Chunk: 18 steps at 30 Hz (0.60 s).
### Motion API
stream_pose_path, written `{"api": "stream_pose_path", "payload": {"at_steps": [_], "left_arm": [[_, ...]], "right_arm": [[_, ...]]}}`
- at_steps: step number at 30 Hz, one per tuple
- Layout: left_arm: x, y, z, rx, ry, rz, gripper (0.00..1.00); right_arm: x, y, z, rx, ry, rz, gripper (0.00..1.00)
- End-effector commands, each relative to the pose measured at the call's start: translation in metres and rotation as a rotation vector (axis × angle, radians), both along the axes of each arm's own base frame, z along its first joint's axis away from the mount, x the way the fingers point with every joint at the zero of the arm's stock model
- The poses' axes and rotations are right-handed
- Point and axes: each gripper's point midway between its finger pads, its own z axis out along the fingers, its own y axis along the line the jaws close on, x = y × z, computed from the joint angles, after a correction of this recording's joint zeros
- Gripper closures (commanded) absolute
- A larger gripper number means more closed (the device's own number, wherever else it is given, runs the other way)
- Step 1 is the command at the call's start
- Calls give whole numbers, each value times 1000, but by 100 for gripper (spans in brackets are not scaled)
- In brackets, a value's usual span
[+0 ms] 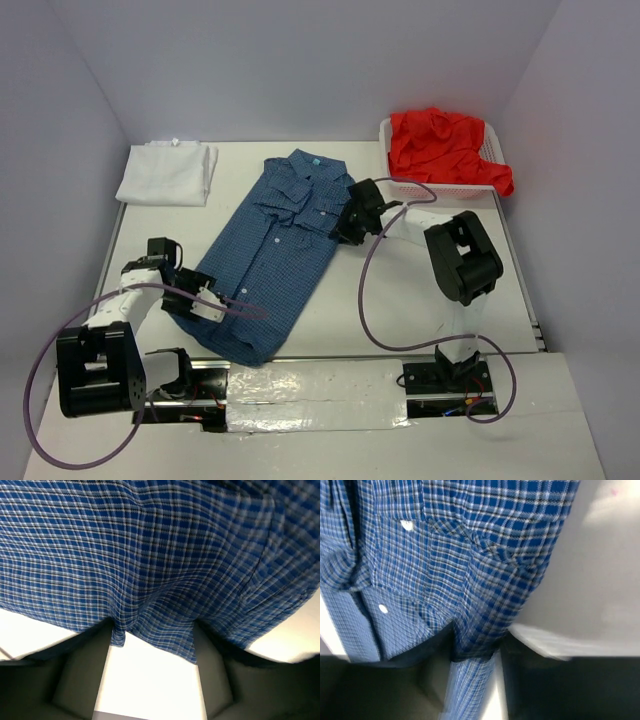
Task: Fold and stack the long sleeve shirts
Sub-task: Fold the shirt
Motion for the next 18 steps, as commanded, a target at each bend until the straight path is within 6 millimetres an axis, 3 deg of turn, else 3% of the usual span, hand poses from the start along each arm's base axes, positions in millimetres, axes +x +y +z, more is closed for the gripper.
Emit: {"api": "stream_pose_path", "payload": {"at_steps": [1,3,4,6,7,9,12,15,16,17,18], "left_arm": [[-4,-16,-21,-4,-11,-240,31],[-12,-23,-25,-29,24,-242,41],[-19,-32,-26,-60,53,-254,52],[-23,-43,-25,-102,74,-240,66],[-20,-57,-20,-154,64,-253,84],[-18,-74,-10,-227,70,-246,95],[-21,-94,0,-273,107,-245,91],[-33,-117,4,-309,169,-268,78],[-41,-130,5,-320,195,-304,75],[-46,-137,5,-321,215,-313,72],[-50,-142,3,-320,243,-273,65]], "right_arm": [[20,-1,9,-41,-38,8,64],[32,-2,15,-58,-56,21,72],[32,-6,8,-92,-44,39,76],[46,-7,18,-109,-74,48,77],[46,-9,11,-135,-52,60,78],[69,-8,26,-182,-99,87,80],[86,-14,29,-243,-126,139,80],[105,-19,29,-323,-153,199,78],[117,-16,40,-334,-188,209,76],[119,-18,31,-356,-175,227,73],[118,-20,29,-385,-169,268,59]]}}
